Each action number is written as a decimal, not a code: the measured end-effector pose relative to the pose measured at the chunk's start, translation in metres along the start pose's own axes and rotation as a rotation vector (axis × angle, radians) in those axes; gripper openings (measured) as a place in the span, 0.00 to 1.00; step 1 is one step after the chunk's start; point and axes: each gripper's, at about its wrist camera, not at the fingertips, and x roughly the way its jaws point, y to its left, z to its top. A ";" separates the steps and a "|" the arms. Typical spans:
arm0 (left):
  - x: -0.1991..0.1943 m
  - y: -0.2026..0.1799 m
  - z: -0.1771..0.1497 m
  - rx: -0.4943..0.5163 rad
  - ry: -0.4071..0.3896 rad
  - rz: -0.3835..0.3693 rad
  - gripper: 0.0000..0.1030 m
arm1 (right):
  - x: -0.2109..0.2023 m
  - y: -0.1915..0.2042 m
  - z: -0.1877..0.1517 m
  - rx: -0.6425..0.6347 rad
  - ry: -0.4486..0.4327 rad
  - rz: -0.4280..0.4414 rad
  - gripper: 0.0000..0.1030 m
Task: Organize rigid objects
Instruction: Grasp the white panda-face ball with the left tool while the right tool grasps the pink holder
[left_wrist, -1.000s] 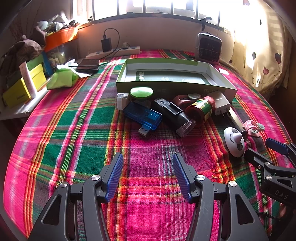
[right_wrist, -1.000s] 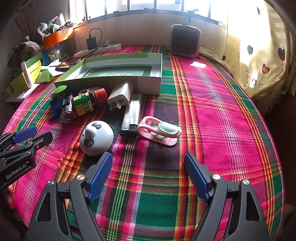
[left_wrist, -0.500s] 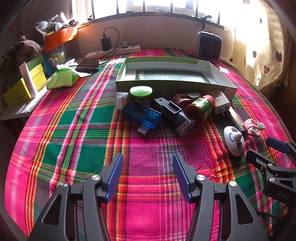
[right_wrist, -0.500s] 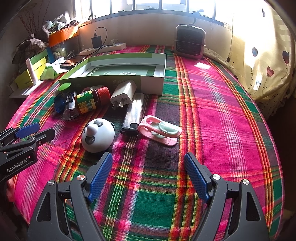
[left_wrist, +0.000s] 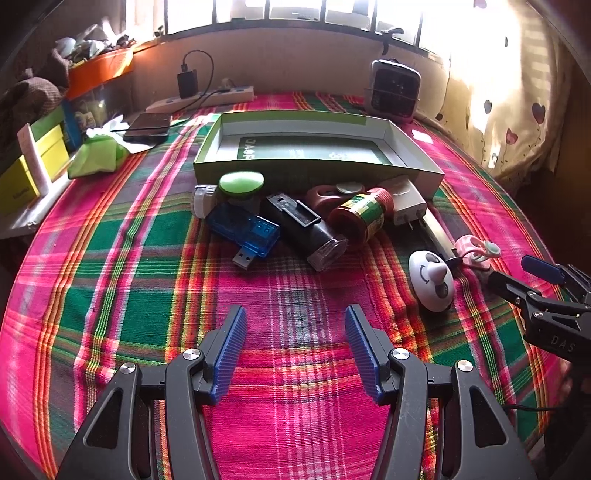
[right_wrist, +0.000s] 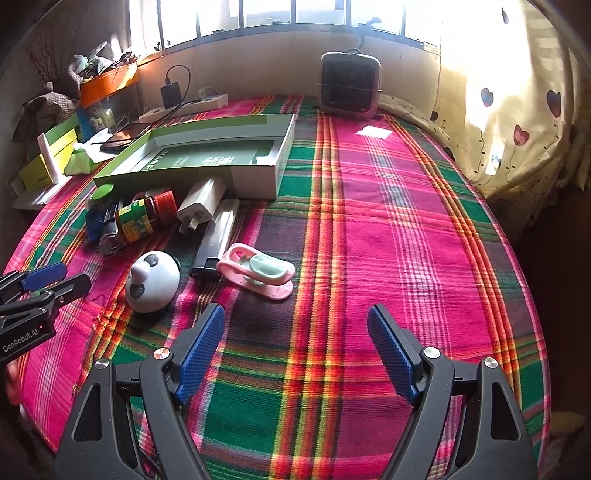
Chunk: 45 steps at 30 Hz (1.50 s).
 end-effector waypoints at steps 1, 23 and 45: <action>0.000 -0.003 0.000 0.006 0.002 -0.012 0.53 | 0.001 -0.001 0.002 -0.012 0.003 -0.005 0.77; 0.014 -0.039 0.021 -0.002 0.112 -0.322 0.53 | 0.037 0.008 0.030 -0.227 0.070 0.193 0.77; 0.026 -0.042 0.035 0.000 0.122 -0.338 0.37 | 0.032 0.006 0.029 -0.265 0.042 0.232 0.33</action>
